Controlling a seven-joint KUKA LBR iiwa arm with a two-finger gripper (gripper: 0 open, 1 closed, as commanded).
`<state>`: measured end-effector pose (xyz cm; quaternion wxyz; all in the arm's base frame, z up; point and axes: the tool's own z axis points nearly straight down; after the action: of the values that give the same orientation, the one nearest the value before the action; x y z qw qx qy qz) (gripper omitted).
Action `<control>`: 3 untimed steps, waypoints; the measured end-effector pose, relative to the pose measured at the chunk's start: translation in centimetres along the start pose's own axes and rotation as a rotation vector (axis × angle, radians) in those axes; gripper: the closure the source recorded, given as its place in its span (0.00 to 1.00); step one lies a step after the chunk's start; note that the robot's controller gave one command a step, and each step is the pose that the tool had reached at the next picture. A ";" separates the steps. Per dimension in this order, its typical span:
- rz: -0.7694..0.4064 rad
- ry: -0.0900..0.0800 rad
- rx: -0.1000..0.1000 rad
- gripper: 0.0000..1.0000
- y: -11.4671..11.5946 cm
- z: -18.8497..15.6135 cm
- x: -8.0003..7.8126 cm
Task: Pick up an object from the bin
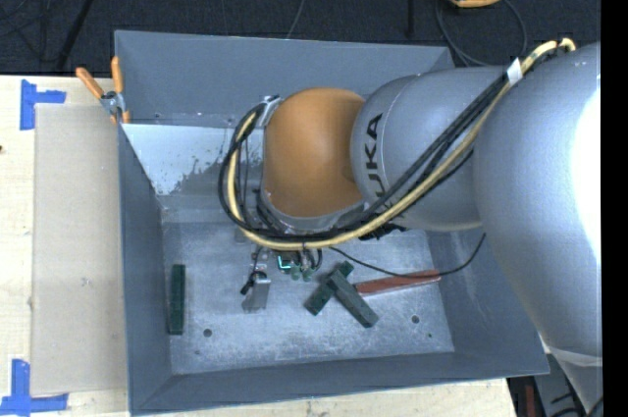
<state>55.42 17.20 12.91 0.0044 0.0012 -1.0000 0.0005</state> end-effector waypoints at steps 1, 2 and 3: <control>0.031 -0.012 0.003 0.00 -10.9 -2.8 -1.7; 0.198 -0.005 -0.004 0.00 -18.6 5.8 -4.0; 0.303 -0.010 -0.004 0.00 -14.7 5.8 -6.9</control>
Offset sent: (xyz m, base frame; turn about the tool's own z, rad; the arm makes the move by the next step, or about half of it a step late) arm 0.0160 -0.1031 0.0275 0.0226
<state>62.26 2.48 7.05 -0.0009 -0.1498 -0.9887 -0.0010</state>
